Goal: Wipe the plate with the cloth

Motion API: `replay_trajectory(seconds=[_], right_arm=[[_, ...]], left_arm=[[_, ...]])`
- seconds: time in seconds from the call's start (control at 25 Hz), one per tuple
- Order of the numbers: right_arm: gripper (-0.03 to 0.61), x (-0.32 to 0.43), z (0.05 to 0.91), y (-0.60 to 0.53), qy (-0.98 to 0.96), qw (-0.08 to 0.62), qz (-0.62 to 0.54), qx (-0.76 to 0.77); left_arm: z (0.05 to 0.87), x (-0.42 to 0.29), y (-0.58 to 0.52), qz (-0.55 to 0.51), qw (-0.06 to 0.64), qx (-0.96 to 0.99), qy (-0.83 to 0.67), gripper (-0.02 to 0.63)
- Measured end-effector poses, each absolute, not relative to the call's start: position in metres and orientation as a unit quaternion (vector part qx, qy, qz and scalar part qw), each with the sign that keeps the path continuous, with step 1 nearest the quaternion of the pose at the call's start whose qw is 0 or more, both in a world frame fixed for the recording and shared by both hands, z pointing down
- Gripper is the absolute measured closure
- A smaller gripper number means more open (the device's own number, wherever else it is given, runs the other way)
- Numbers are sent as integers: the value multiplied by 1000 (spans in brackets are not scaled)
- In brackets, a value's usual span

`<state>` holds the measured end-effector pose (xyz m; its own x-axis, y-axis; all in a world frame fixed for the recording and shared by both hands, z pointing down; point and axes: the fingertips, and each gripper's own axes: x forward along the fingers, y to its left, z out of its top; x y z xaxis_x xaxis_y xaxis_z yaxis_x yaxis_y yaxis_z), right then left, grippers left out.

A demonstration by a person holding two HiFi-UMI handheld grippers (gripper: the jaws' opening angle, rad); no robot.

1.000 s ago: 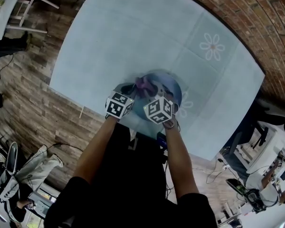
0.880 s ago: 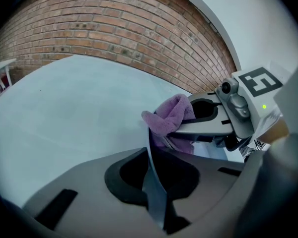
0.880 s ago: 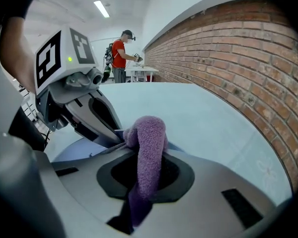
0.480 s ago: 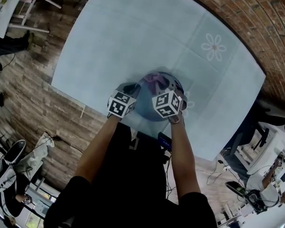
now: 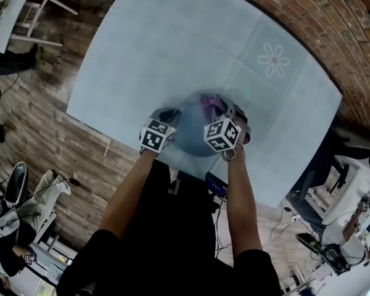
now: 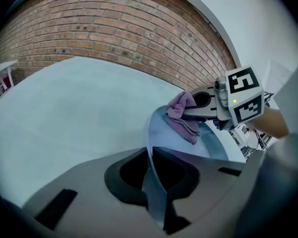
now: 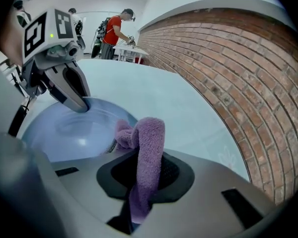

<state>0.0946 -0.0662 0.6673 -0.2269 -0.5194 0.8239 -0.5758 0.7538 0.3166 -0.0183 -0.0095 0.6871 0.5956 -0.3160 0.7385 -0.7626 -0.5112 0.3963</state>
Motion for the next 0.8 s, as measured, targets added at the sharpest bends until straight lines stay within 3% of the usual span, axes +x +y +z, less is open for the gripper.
replay_trajectory(seconds=[0.8], right_arm=[[518, 159, 670, -3, -706, 637, -64, 302]], left_arm=[[688, -19, -9, 293, 383, 806, -342, 561]])
